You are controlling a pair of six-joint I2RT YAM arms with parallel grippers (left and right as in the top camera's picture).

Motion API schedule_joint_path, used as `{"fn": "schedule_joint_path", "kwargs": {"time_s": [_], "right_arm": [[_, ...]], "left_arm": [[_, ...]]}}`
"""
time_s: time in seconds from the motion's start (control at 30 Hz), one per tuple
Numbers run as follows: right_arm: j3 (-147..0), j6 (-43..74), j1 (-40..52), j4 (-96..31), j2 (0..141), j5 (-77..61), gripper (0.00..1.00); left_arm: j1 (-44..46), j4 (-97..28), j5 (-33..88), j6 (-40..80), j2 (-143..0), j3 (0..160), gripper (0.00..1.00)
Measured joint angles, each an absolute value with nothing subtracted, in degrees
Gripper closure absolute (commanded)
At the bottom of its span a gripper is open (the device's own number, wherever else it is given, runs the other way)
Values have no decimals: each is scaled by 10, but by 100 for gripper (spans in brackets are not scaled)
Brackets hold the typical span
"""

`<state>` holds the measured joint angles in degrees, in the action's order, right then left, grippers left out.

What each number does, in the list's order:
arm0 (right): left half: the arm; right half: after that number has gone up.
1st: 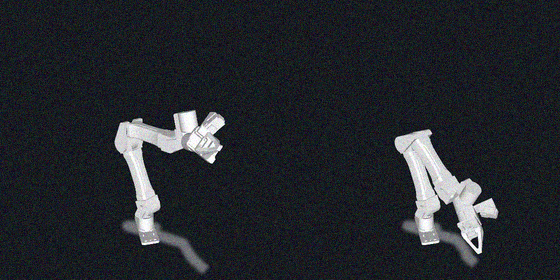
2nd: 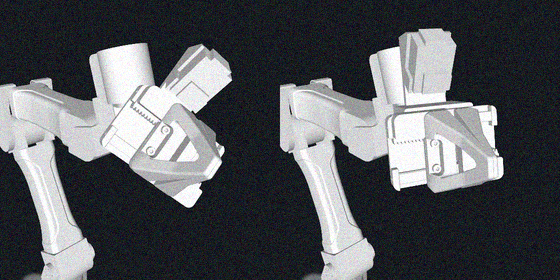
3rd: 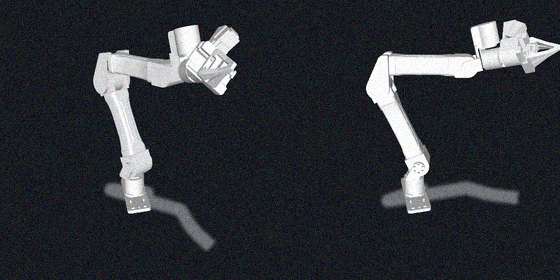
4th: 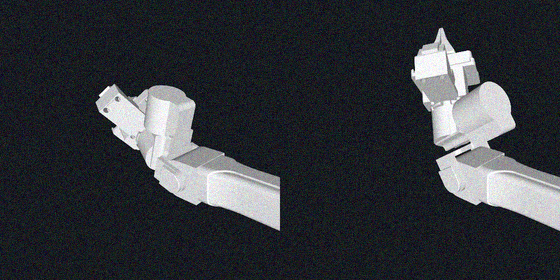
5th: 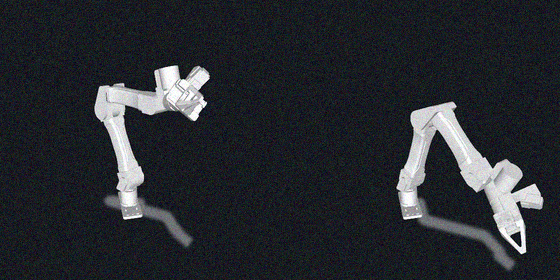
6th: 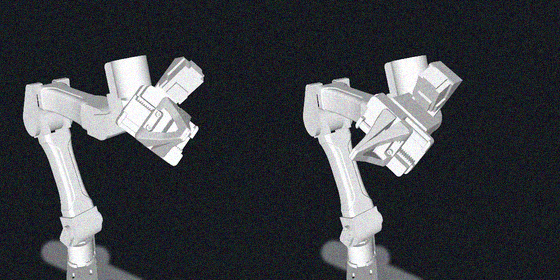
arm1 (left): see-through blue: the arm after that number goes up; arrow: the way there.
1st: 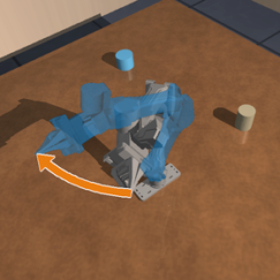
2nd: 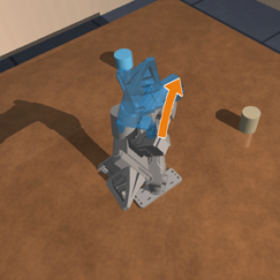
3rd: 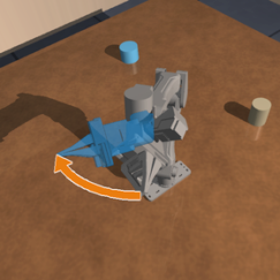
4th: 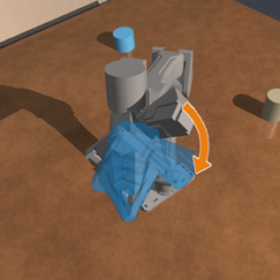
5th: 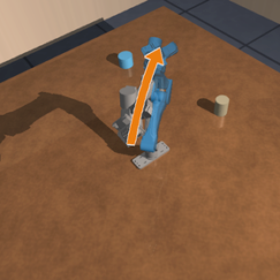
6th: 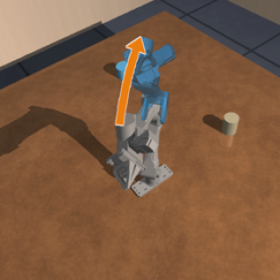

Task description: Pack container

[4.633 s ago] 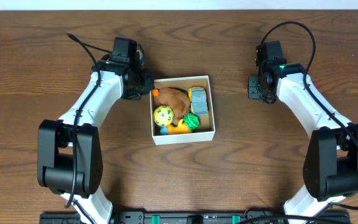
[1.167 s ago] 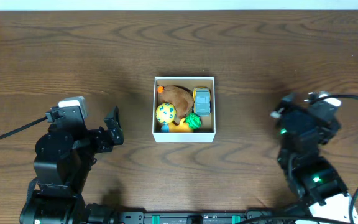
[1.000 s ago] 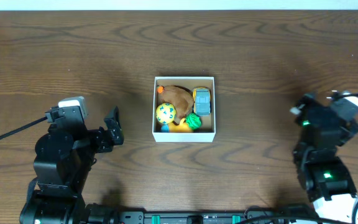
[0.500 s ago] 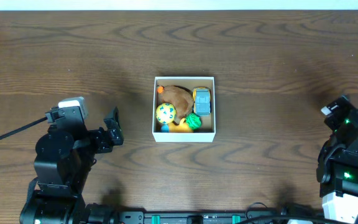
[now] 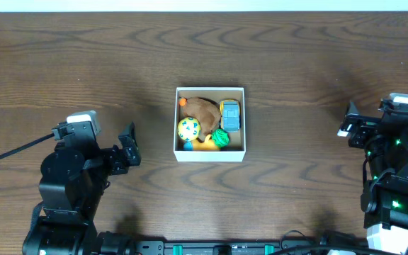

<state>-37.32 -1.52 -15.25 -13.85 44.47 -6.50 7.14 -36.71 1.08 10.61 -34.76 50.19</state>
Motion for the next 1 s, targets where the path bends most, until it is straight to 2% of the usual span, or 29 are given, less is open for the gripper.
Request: {"fn": "schedule_joint_path", "kwargs": {"time_s": [0.57, 1.0], "right_arm": [[-373, -5, -152, -261, 302, -64, 1], [-373, -4, -152, -418, 298, -65, 1]], "left_arm": [[71, -401, 11, 106, -348, 502, 2], [71, -401, 11, 106, -348, 502, 2]]}}
